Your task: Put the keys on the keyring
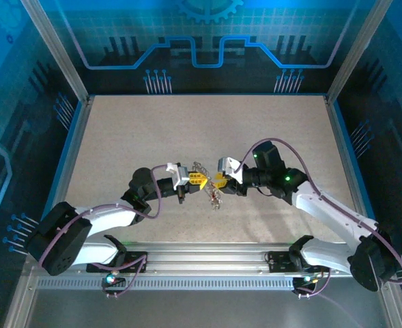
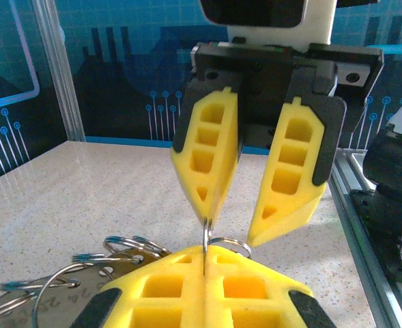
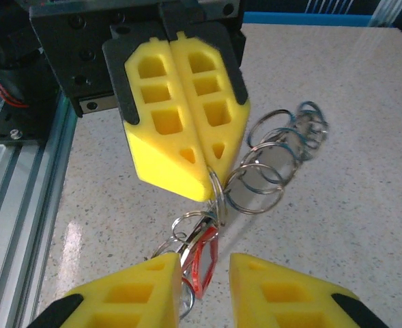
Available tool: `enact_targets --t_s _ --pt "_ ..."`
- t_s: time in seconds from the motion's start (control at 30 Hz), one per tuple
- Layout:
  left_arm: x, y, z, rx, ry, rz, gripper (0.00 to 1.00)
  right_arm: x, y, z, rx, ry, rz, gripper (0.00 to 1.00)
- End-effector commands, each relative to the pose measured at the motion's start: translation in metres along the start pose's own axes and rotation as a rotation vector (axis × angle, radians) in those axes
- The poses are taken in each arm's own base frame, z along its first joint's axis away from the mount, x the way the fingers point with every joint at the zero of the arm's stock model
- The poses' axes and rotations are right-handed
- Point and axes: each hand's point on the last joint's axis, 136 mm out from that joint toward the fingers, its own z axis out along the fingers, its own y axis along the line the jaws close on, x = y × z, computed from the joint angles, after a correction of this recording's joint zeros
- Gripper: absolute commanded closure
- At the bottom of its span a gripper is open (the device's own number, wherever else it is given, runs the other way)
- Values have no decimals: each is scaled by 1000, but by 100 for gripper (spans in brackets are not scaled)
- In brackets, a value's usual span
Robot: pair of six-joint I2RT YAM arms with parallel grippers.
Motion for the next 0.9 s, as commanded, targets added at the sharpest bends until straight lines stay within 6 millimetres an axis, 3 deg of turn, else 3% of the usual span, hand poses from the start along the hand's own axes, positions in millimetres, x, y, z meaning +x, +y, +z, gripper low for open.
enact_targets --t_s 0.0,0.37,0.87 --pt "-17 -6 0 41 -63 53 100 -19 -2 -1 -31 -51 -48 74" --pt "-15 -11 4 93 -68 51 100 -21 0 1 -45 -55 -59 73" --pt "-18 -9 5 88 -87 54 100 -10 5 7 -69 -13 -48 80"
